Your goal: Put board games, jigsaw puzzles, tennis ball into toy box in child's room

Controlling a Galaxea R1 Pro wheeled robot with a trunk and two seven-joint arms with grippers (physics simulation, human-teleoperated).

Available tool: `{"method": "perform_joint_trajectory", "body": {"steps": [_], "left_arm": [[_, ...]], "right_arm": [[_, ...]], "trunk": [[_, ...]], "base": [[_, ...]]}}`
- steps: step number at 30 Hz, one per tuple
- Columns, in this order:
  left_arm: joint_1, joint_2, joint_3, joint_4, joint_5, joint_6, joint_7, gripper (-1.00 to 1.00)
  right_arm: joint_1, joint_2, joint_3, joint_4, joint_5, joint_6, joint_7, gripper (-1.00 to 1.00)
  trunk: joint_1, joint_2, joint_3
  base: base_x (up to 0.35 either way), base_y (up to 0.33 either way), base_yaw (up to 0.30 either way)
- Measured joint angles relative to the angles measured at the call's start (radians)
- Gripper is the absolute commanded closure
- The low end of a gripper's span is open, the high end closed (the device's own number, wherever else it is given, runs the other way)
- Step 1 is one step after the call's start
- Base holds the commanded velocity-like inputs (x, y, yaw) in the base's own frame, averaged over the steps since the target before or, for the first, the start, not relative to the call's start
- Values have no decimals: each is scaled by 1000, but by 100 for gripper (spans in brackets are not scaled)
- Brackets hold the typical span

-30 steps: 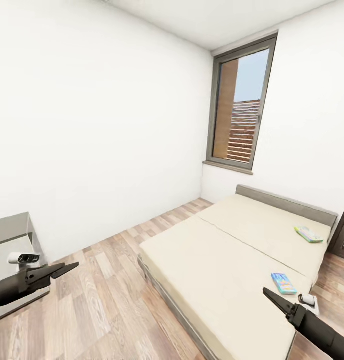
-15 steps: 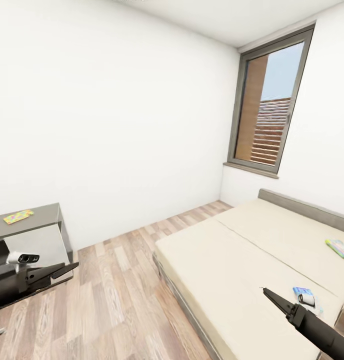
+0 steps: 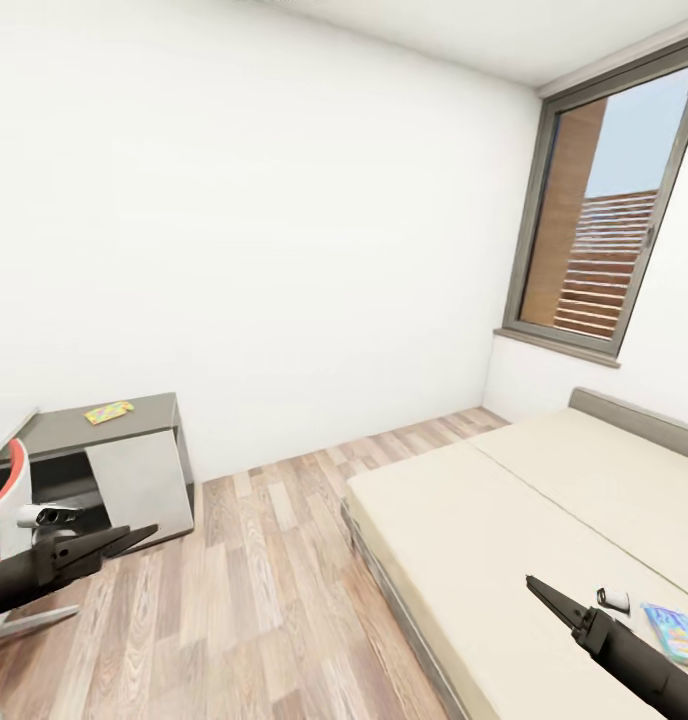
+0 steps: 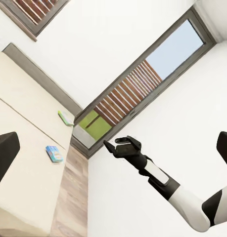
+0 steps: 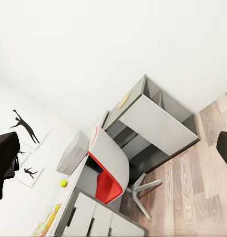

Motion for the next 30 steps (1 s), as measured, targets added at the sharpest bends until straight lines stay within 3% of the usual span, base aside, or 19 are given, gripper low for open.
{"method": "perform_joint_trajectory", "body": {"steps": [30], "left_arm": [[0,0,0,0,0,0,0,-100]], "right_arm": [[0,0,0,0,0,0,0,-100]], "trunk": [[0,0,0]], "base": [[-46,-17,287]]}}
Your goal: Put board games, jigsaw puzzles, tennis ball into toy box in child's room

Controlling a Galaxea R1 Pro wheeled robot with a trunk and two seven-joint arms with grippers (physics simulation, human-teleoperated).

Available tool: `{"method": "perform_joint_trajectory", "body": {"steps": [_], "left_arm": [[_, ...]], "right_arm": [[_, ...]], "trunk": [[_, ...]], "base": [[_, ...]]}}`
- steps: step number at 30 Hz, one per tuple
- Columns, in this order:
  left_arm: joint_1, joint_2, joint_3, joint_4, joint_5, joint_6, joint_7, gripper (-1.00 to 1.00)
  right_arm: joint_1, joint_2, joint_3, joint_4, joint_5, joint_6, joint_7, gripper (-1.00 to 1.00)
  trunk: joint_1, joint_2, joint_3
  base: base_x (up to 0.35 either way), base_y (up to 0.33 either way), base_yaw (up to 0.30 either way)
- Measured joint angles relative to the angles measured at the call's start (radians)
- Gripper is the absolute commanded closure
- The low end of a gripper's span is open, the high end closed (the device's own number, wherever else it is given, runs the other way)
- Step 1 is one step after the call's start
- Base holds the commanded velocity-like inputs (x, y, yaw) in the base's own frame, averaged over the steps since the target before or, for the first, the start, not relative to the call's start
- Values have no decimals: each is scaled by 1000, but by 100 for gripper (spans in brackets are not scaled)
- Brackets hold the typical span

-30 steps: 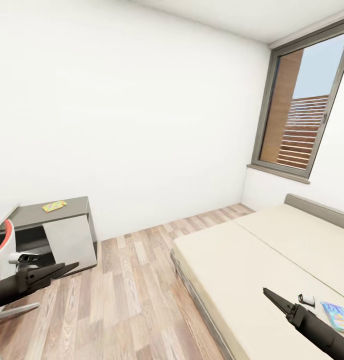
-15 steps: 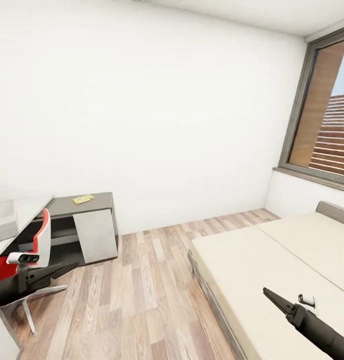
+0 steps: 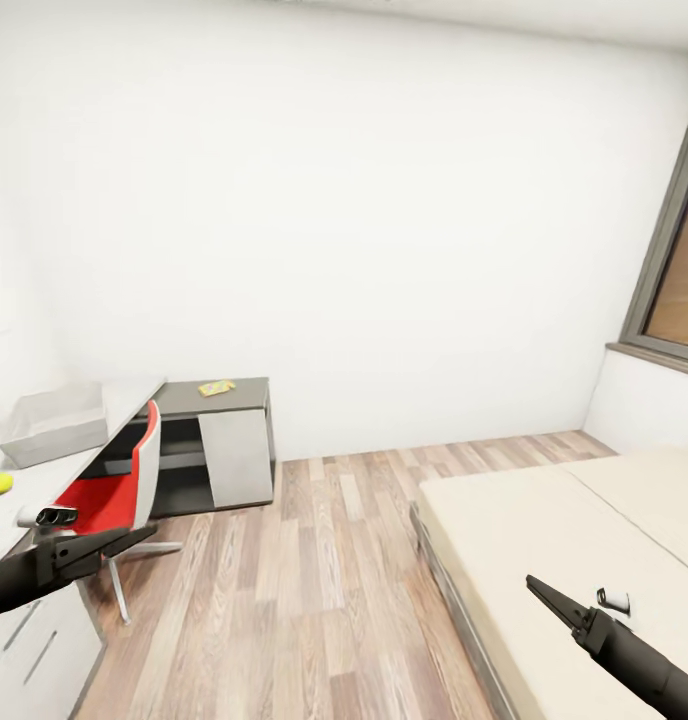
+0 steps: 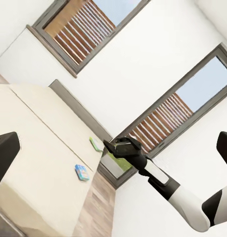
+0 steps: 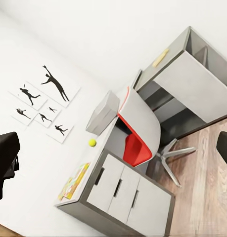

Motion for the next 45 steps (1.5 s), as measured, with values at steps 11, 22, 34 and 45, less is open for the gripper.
{"method": "perform_joint_trajectory", "body": {"steps": [11,22,34,45], "left_arm": [[0,0,0,0,0,0,0,-100],[0,0,0,0,0,0,0,-100],[0,0,0,0,0,0,0,-100],[0,0,0,0,0,0,0,-100]], "right_arm": [[0,0,0,0,0,-1,1,-100],[0,0,0,0,0,-2,1,-100],[0,0,0,0,0,-2,1,-100],[0,0,1,0,0,-2,2,-100]], "trunk": [[0,0,0],[0,0,0],[0,0,0],[0,0,0]], "base": [[-85,-1,207],[-67,-7,14],[-72,-11,1],[-80,0,19]]}}
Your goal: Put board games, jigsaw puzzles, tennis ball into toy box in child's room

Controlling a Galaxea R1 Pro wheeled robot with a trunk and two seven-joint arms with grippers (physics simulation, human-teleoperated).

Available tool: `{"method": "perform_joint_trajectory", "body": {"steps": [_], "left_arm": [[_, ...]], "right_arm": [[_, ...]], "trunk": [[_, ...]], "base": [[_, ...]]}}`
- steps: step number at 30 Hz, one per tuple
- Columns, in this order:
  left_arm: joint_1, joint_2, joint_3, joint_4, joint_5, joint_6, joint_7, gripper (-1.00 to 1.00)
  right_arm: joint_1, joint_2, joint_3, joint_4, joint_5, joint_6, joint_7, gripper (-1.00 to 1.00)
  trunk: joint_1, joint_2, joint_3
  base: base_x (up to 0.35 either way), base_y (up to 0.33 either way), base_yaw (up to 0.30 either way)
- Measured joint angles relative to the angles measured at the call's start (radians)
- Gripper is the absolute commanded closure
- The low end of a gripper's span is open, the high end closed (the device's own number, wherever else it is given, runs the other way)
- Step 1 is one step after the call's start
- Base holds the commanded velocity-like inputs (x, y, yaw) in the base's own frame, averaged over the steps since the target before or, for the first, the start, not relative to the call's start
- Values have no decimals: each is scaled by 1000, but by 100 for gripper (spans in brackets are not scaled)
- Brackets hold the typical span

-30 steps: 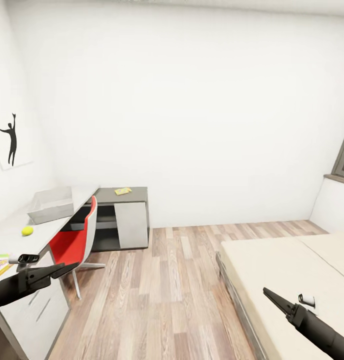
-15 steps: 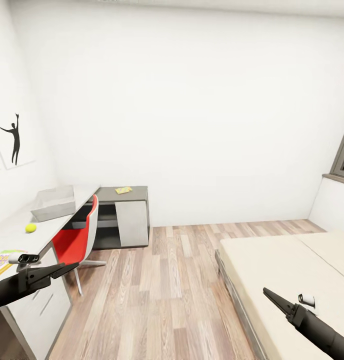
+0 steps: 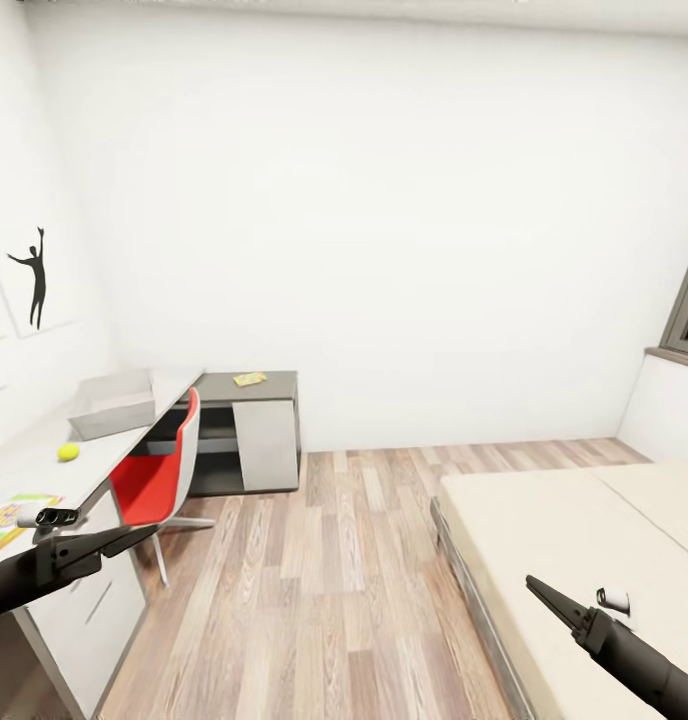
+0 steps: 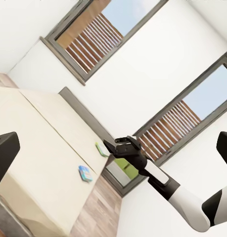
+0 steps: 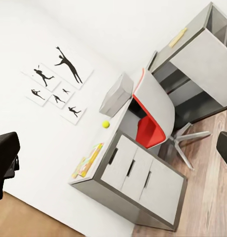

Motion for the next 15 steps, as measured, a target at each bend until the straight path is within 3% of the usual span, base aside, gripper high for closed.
{"method": "perform_joint_trajectory", "body": {"steps": [7,15], "left_arm": [[0,0,0,0,0,0,0,-100],[0,-1,-1,0,0,0,0,-100]], "right_arm": [[0,0,1,0,0,-1,0,-100],[0,0,12,0,0,-2,1,-100]], "trunk": [[0,0,0],[0,0,0]], "base": [[-20,-11,175],[-3,-132,109]]}}
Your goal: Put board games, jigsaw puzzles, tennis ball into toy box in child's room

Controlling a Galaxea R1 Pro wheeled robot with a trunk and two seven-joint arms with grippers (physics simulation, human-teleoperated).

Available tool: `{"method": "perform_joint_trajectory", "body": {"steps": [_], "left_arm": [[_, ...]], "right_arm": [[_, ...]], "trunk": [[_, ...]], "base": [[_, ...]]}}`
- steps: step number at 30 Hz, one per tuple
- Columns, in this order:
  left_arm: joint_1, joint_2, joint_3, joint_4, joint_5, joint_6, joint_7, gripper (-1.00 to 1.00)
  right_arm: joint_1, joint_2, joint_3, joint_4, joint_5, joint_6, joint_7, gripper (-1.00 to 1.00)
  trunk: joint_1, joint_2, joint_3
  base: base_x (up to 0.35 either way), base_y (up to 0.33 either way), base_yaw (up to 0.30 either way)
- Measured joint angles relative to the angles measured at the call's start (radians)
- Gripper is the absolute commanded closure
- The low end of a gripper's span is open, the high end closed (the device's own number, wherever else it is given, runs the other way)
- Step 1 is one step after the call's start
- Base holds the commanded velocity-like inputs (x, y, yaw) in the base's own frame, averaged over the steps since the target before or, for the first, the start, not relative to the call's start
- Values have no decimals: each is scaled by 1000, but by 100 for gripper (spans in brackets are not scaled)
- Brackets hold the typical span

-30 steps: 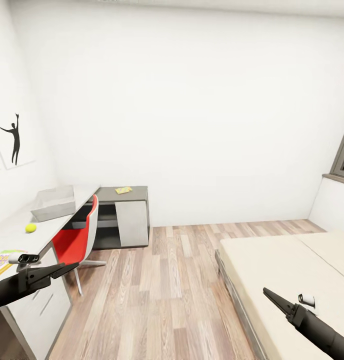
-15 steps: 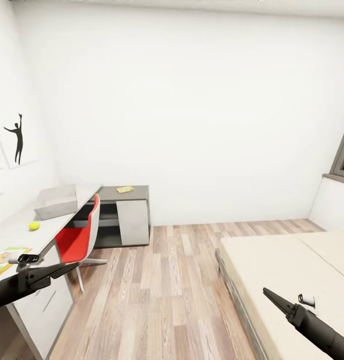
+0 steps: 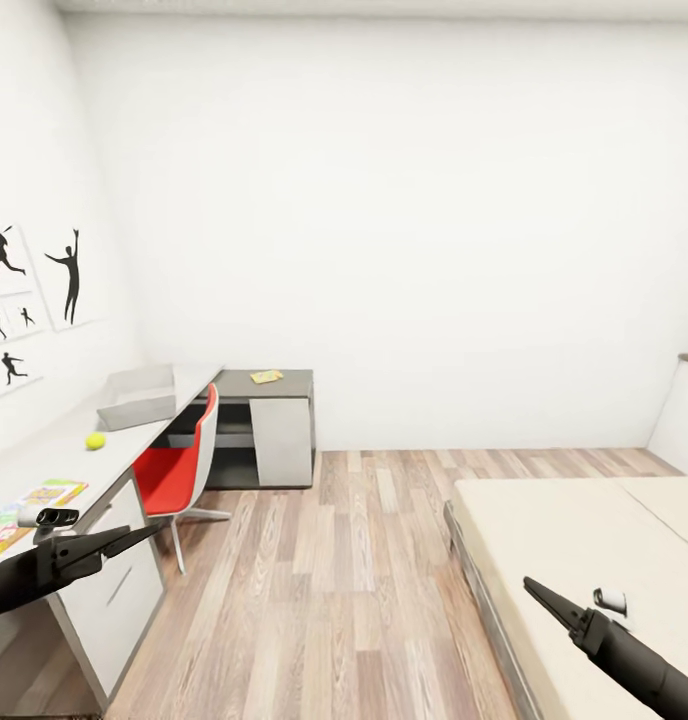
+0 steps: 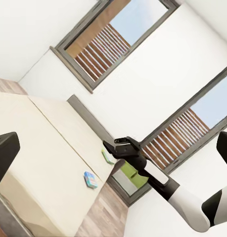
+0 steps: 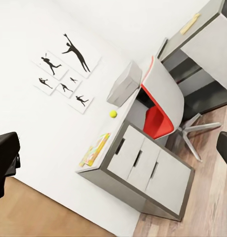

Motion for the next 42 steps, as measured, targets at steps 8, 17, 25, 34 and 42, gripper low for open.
{"method": "perform_joint_trajectory", "body": {"steps": [8,17,25,34,42], "left_arm": [[0,0,0,0,0,0,0,-100],[0,0,0,0,0,0,0,-100],[0,1,0,0,0,0,0,-100],[0,1,0,0,0,0,0,-100],[0,1,0,0,0,0,0,-100]], "right_arm": [[0,0,4,0,0,0,1,-100],[0,0,4,0,0,0,1,-100],[0,0,4,0,0,-1,1,-100],[0,0,4,0,0,0,1,-100],[0,0,4,0,0,0,1,-100]], "trunk": [[0,0,0],[0,0,0],[0,0,0],[0,0,0],[0,0,0]], "base": [[-1,-27,12],[-30,-119,1],[-36,-20,0],[-34,-2,0],[-40,0,0]]}}
